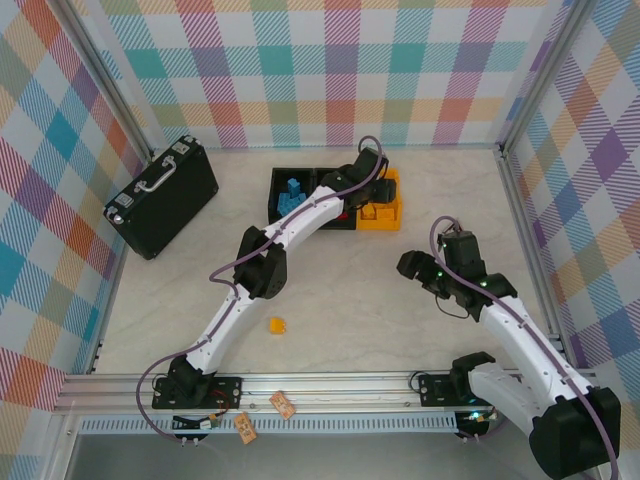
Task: Sort the legos into containers by color
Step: Place the lego in the container, then pick up the lego from the middle-left of the table.
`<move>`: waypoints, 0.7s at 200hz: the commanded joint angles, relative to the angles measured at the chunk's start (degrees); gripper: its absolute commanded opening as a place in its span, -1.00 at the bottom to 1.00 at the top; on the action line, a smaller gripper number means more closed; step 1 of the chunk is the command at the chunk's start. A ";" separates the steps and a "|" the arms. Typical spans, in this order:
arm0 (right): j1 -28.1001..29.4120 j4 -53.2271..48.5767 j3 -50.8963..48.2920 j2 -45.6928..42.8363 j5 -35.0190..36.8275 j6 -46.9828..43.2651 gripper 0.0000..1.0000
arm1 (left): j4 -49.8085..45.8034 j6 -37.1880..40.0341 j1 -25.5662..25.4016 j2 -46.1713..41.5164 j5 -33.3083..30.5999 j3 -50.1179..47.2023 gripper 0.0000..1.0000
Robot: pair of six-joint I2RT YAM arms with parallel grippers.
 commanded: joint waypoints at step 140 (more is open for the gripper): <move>2.67 4.61 0.04 2.54 -13.71 -6.17 0.49 | -5.96 -2.10 -1.33 -41.18 2.05 -47.29 0.20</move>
